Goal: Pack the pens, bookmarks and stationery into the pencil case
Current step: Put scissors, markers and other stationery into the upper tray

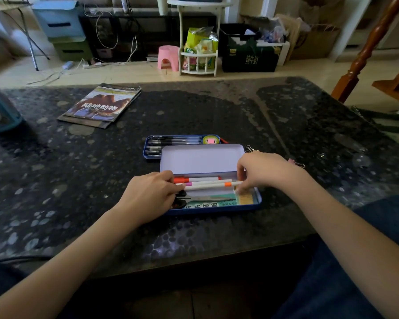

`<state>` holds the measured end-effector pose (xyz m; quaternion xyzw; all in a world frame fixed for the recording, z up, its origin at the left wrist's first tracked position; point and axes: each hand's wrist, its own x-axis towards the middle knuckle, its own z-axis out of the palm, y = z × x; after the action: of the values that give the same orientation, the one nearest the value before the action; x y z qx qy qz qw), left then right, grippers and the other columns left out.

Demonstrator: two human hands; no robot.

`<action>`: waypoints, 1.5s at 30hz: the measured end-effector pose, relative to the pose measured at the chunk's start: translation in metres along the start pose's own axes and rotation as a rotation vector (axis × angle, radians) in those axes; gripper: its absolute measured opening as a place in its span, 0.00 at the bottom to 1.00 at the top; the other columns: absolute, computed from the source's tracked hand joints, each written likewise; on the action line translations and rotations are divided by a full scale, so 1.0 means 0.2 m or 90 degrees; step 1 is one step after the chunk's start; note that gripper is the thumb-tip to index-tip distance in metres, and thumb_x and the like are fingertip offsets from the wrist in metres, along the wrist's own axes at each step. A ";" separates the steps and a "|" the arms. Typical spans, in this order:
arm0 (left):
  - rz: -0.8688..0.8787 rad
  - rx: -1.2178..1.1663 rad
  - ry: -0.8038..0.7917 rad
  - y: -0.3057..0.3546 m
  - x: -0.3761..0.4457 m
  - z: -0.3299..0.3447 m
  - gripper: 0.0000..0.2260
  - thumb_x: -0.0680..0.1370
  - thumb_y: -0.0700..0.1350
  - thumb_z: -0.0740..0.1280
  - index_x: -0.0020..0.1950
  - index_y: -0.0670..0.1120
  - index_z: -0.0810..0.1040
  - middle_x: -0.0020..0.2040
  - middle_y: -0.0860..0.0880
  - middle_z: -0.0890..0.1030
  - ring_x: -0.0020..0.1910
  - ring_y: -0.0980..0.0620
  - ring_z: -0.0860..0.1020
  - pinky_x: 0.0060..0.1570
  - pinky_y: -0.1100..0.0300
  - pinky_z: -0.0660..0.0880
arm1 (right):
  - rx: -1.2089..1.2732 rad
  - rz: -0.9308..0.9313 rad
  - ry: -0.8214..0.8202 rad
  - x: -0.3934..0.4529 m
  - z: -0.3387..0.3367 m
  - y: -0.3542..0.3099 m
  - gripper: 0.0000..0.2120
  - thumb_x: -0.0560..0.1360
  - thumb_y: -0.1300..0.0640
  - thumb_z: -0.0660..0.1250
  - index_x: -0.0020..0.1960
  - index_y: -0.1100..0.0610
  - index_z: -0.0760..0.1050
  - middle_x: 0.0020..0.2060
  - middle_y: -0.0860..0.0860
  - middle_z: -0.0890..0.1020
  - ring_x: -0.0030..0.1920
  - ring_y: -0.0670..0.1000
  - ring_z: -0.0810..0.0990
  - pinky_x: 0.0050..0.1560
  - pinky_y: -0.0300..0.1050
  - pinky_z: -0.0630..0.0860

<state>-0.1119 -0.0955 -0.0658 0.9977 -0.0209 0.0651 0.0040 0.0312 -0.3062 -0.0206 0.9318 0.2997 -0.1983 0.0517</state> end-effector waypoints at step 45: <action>-0.073 -0.310 0.027 -0.06 0.00 0.06 0.08 0.73 0.39 0.65 0.42 0.52 0.79 0.41 0.60 0.74 0.39 0.62 0.74 0.39 0.65 0.69 | 0.141 -0.131 0.011 -0.01 -0.01 0.01 0.06 0.71 0.54 0.73 0.38 0.49 0.77 0.36 0.45 0.81 0.38 0.44 0.80 0.33 0.35 0.74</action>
<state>-0.1097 -0.0844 -0.0770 0.9652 0.0211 0.0785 0.2487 0.0314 -0.3076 -0.0191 0.8978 0.3706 -0.2261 -0.0746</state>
